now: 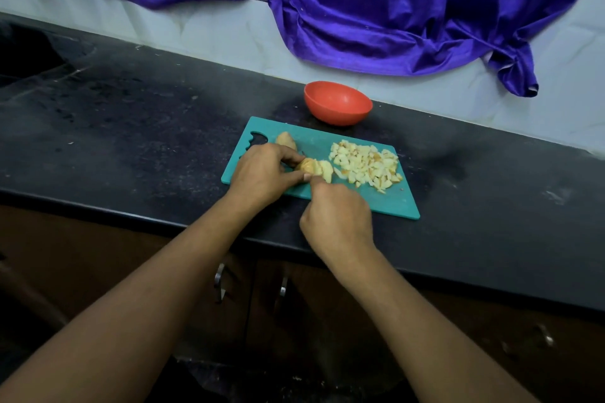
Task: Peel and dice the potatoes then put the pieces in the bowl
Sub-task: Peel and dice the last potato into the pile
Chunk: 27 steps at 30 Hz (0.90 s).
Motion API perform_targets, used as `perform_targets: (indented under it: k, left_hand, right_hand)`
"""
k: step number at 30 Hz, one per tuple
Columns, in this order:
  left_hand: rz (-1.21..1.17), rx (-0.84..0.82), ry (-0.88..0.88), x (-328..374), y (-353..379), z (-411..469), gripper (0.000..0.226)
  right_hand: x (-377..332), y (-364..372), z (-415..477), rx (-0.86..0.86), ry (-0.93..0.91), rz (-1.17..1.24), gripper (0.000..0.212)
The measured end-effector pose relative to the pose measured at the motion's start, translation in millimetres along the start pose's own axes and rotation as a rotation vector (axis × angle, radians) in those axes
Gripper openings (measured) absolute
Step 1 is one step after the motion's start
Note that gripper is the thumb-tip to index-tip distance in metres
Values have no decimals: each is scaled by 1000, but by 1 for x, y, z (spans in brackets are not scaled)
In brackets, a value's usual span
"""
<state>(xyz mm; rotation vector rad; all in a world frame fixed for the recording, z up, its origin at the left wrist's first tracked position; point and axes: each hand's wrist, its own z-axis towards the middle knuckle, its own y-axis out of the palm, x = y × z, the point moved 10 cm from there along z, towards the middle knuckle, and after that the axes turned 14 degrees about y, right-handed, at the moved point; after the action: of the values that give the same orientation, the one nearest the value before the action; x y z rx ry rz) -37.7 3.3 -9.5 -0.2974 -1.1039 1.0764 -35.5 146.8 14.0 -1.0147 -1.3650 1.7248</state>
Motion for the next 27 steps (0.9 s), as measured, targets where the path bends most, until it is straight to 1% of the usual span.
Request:
perform_targets:
  k: [2, 4, 6, 9, 13, 22, 25, 27]
  left_hand:
    - [5, 0, 3, 0, 0, 0, 37]
    - [1, 2, 1, 0, 0, -1, 37]
    - [-10, 3, 4, 0, 0, -1, 38]
    - [-15, 0, 9, 1, 0, -2, 38]
    - [-26, 9, 13, 2, -1, -4, 37]
    - [-30, -2, 2, 2, -2, -6, 33]
    - [-21, -7, 3, 2, -1, -5, 32]
    - [0, 0, 6, 2, -2, -5, 30]
  right_hand:
    - [2, 0, -6, 22, -5, 0, 50]
    - [3, 1, -6, 6, -6, -3, 47]
    - [9, -4, -1, -43, 25, 35, 43]
    - [20, -21, 9, -136, 89, 155, 37]
    - [19, -51, 17, -108, 87, 202, 34]
    - [-1, -54, 34, -172, 80, 131, 12]
    - [-8, -57, 37, -157, 61, 71, 8]
    - [-15, -57, 38, -144, 41, 20, 12]
